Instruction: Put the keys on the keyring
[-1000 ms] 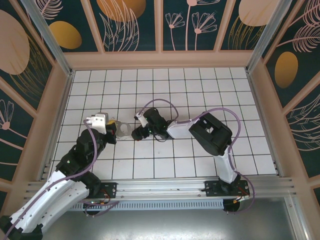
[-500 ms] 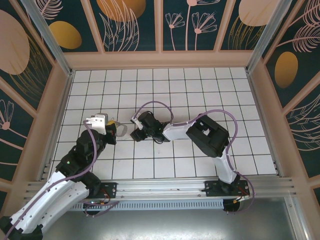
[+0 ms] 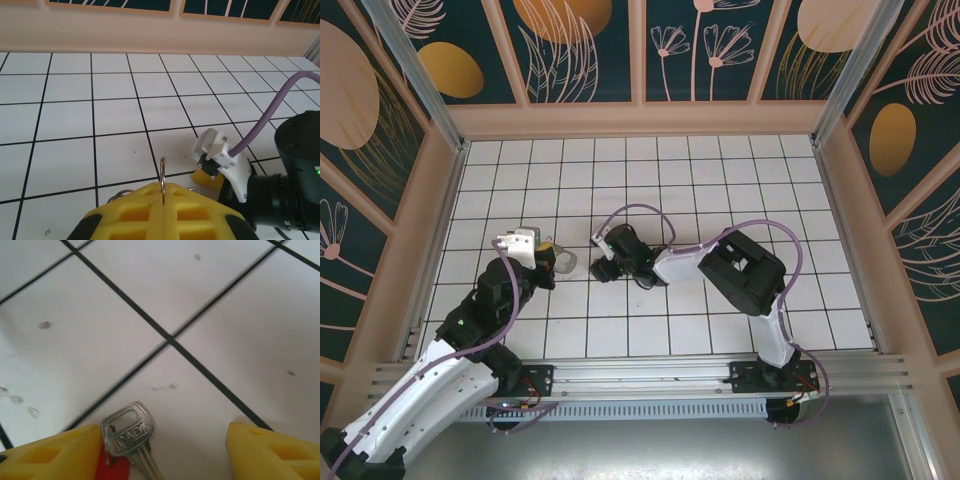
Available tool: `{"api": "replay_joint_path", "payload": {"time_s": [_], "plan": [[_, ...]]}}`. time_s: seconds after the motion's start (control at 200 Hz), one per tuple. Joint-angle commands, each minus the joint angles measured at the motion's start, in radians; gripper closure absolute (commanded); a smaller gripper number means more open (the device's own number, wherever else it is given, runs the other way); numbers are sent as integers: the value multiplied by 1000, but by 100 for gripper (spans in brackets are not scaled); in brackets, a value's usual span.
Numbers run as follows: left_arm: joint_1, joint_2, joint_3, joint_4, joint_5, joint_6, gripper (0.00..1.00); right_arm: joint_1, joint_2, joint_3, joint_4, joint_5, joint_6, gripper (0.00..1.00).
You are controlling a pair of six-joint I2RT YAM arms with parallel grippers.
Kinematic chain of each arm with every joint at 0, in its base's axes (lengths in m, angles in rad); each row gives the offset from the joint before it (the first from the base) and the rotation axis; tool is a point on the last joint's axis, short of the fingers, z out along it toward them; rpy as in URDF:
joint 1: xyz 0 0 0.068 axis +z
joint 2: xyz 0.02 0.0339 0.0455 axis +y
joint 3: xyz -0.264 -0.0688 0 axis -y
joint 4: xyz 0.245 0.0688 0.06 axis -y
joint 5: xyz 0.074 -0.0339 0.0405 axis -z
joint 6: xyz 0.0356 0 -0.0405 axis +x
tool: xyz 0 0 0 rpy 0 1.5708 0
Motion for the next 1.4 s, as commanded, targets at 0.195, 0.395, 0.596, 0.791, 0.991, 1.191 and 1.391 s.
{"api": "replay_joint_path", "payload": {"time_s": [0.195, 0.395, 0.596, 0.791, 0.991, 1.191, 1.391], "plan": [[5, 11, 4, 66, 6, 23, 100, -81, -114, -125, -96, 66, 22, 39], [5, 37, 7, 81, 22, 23, 100, -88, -177, -125, -125, 17, 33, 38], [6, 45, 1, 86, 41, 26, 100, -147, -248, -116, -168, -194, 90, 38], [6, 58, -1, 93, 59, 34, 100, -179, -247, -81, -238, -324, 110, 47], [5, 59, -17, 113, 78, 42, 100, -178, -208, -37, -300, -346, 81, 52], [5, 57, -19, 118, 88, 43, 100, -178, -159, 12, -316, -330, 61, 55], [4, 54, -20, 122, 91, 44, 100, -177, -110, 66, -350, -290, 28, 61]]}}
